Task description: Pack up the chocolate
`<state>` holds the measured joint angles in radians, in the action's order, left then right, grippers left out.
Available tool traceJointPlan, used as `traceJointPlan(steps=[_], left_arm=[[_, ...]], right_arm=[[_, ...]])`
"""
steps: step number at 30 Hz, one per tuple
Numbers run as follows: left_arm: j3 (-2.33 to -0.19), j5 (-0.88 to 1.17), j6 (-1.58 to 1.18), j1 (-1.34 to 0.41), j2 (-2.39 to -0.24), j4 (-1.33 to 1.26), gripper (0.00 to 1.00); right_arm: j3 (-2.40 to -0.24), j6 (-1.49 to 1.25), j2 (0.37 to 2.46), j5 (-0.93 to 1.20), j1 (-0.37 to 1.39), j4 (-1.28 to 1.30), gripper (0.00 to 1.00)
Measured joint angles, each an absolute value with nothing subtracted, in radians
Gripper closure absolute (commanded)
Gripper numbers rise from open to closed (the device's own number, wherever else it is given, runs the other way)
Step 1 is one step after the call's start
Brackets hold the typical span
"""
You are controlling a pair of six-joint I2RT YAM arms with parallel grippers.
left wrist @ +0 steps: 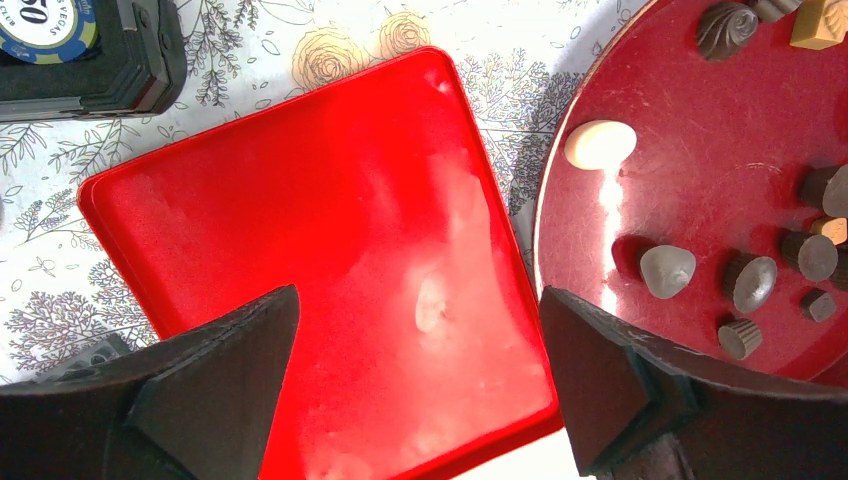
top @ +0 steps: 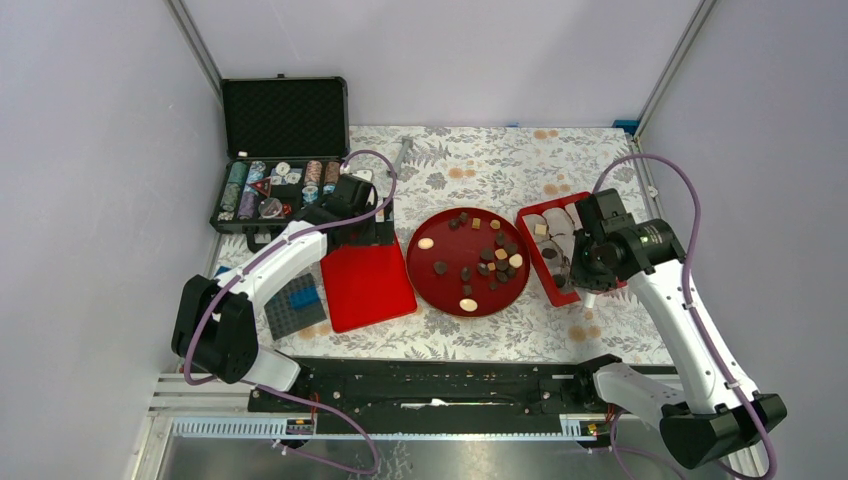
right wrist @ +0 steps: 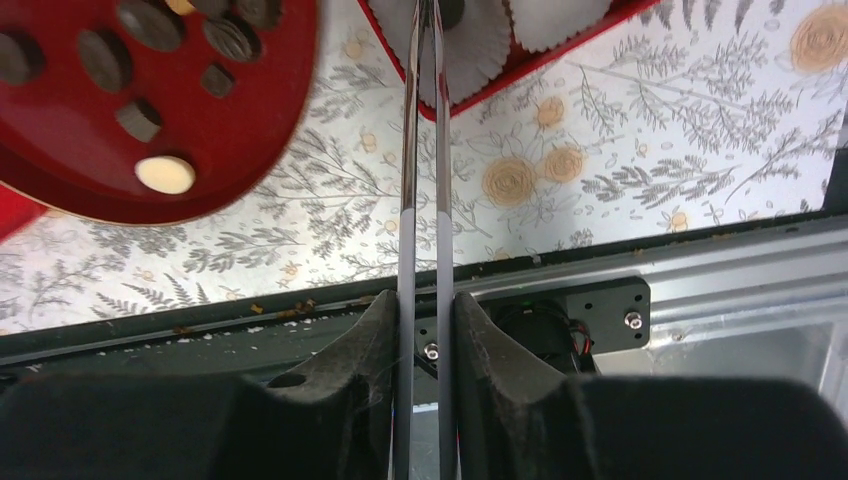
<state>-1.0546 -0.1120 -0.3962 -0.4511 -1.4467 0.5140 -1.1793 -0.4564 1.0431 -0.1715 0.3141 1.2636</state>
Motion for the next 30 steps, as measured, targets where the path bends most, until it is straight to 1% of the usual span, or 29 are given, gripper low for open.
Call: traceJointPlan(steps=[4, 9, 12, 17, 19, 30], left_arm=[[-1.055, -0.112, -0.396, -0.451, -1.447, 0.514, 0.01], [-1.055, -0.114, -0.396, -0.451, -1.446, 0.514, 0.01], [-1.055, -0.118, -0.396, -0.451, -1.446, 0.515, 0.01], [-1.060, -0.121, -0.396, -0.451, -1.446, 0.522, 0.01], [-1.063, -0.124, -0.396, -0.451, -1.446, 0.522, 0.01], [-1.067, -0.128, -0.396, -0.451, -1.444, 0.529, 0.01]], right_arm=[[-1.251, -0.430, 1.061, -0.165, 0.314, 1.257, 0.85], [-1.288, -0.413, 1.082, -0.162, 0.347, 1.216, 0.84], [-1.319, -0.412, 1.095, -0.165, 0.425, 1.181, 0.82], [-1.343, -0.415, 1.163, -0.173, 0.613, 1.095, 0.79], [-1.330, -0.415, 1.192, -0.172, 0.643, 1.068, 0.78], [-1.232, -0.416, 1.218, -0.171, 0.654, 1.041, 0.70]])
